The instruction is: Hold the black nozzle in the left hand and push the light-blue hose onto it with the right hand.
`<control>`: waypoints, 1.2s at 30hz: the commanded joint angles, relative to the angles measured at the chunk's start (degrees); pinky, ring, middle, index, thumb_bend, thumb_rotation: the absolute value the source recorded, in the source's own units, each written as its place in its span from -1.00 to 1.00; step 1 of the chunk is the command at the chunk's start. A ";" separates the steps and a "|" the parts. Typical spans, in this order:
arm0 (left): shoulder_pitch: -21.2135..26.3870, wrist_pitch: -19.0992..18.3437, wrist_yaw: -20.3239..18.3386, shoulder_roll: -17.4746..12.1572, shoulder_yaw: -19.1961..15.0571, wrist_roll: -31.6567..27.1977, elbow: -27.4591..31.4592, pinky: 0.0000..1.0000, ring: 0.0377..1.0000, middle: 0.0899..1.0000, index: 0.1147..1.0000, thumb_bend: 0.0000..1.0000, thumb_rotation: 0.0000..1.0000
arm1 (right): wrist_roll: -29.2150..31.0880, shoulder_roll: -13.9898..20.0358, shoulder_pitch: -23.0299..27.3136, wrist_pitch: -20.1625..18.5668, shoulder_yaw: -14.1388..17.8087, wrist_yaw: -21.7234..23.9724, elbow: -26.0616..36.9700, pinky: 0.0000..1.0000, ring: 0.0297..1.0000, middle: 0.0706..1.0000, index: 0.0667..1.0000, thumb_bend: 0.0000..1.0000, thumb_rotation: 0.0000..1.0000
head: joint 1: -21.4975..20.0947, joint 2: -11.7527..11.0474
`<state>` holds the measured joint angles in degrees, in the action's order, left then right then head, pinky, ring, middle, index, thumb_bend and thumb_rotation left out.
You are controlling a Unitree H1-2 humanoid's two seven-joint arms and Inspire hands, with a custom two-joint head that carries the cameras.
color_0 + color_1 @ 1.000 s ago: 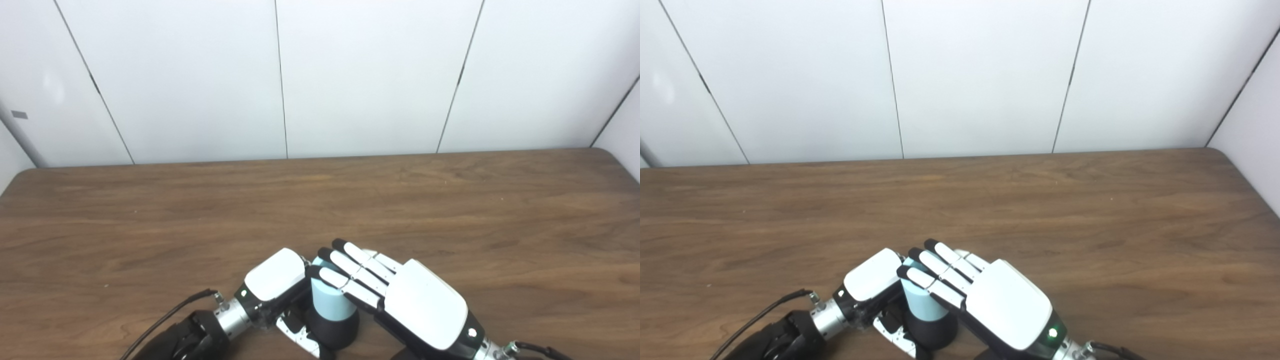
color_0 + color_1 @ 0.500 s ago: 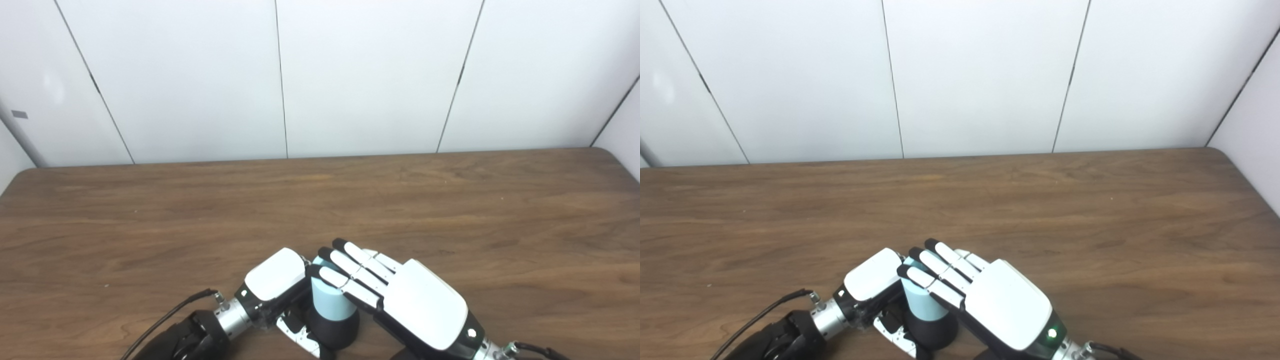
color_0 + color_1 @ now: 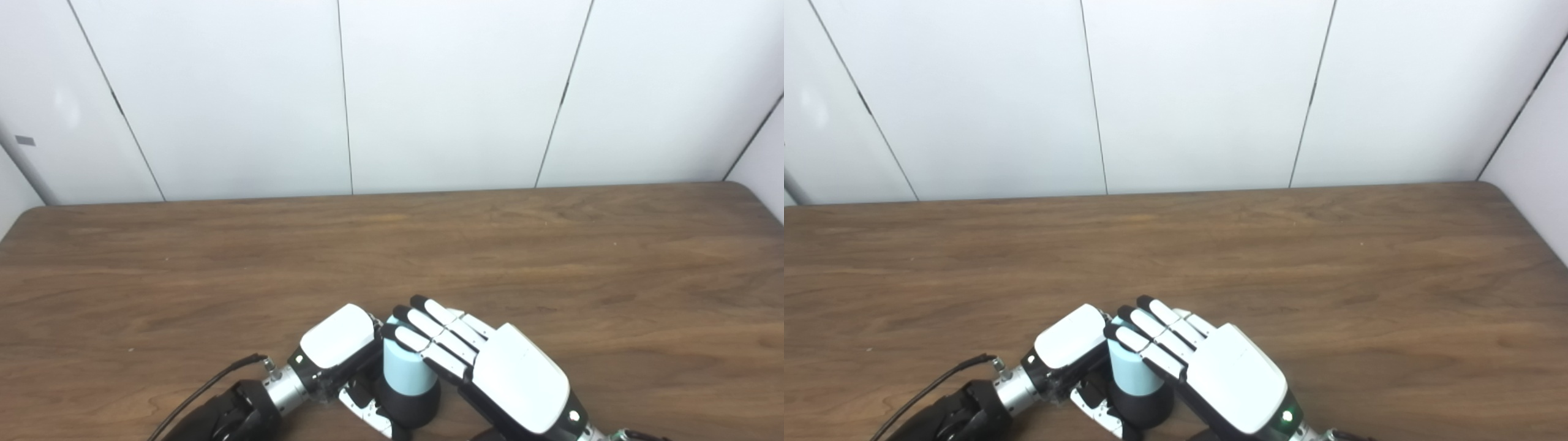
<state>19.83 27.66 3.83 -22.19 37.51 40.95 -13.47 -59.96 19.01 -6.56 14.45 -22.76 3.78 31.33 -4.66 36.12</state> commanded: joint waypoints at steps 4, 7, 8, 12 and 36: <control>-4.58 -0.80 -3.08 0.08 2.54 1.83 -4.97 -0.52 -0.45 -0.29 -0.08 0.03 -1.00 | -2.57 -1.12 0.75 0.35 -0.48 2.14 -3.36 0.85 1.00 1.00 0.96 0.34 0.86 | 0.01 0.12; -4.56 -0.79 -2.93 0.09 2.56 1.84 -5.04 -0.51 -0.44 -0.29 -0.08 0.03 -1.00 | -3.07 -2.28 1.77 0.02 -0.05 1.15 -3.84 0.87 1.00 1.00 0.97 0.32 0.85 | 0.01 0.12; -4.57 -0.79 -2.93 0.11 2.53 1.80 -5.07 -0.52 -0.44 -0.29 -0.08 0.03 -1.00 | -3.19 -2.72 2.19 -0.17 0.11 1.03 -3.96 0.89 1.00 1.00 0.99 0.32 0.84 | 0.01 0.12; -4.58 -0.79 -2.82 0.14 2.57 1.79 -5.06 -0.54 -0.47 -0.30 -0.08 0.03 -1.00 | -3.74 -3.85 3.15 -0.76 0.59 1.27 -4.09 0.99 1.00 1.00 1.00 0.34 0.85 | -0.10 0.08; -4.15 -0.77 -1.79 0.18 2.82 2.17 -6.31 -0.54 -0.47 -0.30 -0.08 0.03 -1.00 | 0.46 -6.35 6.42 12.45 2.26 -31.92 -12.50 0.84 0.86 0.86 0.75 0.02 0.50 | -0.27 -0.09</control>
<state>20.31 27.65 4.11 -21.89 37.72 41.25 -13.97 -59.68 12.06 -1.75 25.44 -20.50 -24.99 18.44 -4.92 35.95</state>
